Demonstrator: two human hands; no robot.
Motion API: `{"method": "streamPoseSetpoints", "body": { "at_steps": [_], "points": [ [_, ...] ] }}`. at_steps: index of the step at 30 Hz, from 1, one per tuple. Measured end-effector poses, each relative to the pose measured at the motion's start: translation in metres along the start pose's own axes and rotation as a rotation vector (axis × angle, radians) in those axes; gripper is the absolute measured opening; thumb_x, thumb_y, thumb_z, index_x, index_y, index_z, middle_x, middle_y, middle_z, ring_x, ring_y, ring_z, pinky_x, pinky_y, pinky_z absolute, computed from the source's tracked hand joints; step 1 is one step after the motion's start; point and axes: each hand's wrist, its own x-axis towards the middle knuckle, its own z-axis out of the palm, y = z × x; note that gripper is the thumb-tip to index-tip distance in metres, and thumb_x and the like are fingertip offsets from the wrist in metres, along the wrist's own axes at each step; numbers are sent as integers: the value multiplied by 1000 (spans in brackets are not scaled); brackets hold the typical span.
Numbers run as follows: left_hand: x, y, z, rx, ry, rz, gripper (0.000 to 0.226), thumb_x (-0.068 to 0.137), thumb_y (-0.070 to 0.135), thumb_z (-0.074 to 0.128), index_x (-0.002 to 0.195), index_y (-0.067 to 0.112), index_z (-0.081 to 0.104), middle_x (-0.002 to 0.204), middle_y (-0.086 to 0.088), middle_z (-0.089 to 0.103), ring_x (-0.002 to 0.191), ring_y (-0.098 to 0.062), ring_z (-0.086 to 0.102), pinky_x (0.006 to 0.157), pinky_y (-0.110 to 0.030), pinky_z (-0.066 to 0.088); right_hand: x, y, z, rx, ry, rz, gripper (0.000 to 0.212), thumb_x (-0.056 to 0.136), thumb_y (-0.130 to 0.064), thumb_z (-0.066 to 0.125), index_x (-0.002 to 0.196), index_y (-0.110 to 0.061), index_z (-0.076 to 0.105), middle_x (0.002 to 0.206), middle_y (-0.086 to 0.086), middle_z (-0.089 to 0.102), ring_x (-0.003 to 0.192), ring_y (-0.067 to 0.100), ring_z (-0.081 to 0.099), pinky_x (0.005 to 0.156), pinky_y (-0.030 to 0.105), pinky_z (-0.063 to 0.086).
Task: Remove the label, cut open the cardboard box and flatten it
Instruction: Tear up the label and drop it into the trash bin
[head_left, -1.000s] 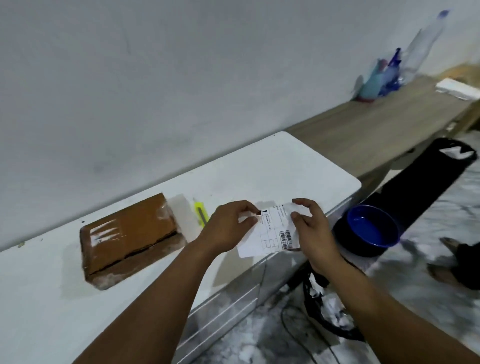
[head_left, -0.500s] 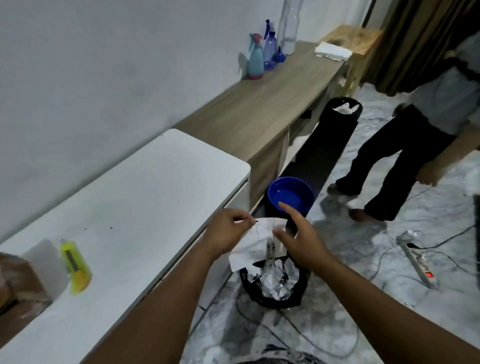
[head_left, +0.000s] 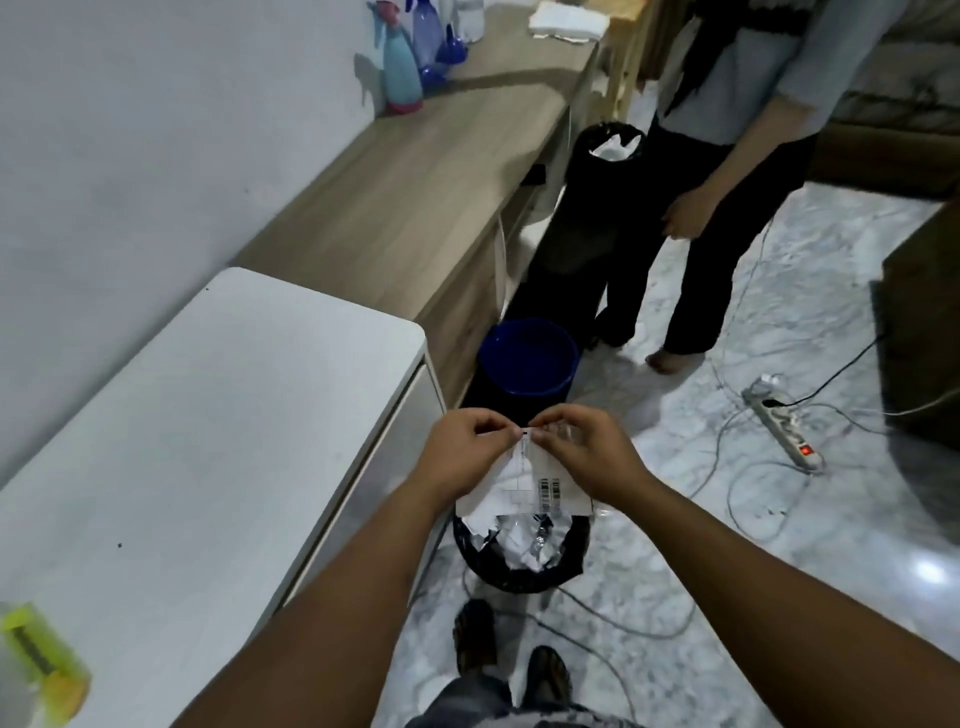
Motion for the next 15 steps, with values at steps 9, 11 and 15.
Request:
{"method": "streamPoseSetpoints", "body": {
  "at_steps": [9, 11, 15],
  "points": [
    [42, -13, -15, -33, -106, 39, 12, 91, 30, 72, 92, 22, 81, 87, 12, 77, 82, 3, 68, 68, -8, 46, 26, -5, 16, 62, 61, 110, 12, 89, -18, 71, 99, -25, 72, 84, -18, 66, 75, -8, 63, 65, 15, 46],
    [51, -18, -21, -31, -133, 45, 12, 91, 29, 72, 93, 22, 81, 88, 12, 77, 82, 5, 68, 66, -5, 45, 31, -6, 22, 17, 100, 134, 15, 89, -20, 72, 102, -26, 70, 84, -22, 60, 76, -10, 59, 66, 12, 42],
    [61, -26, -27, -47, -175, 19, 13, 90, 27, 70, 91, 21, 82, 87, 9, 78, 86, -6, 70, 74, -19, 50, 39, -6, 36, -74, 121, 171, 14, 89, -25, 71, 80, -34, 64, 77, -16, 65, 72, -4, 58, 62, 20, 43]
  ]
}}
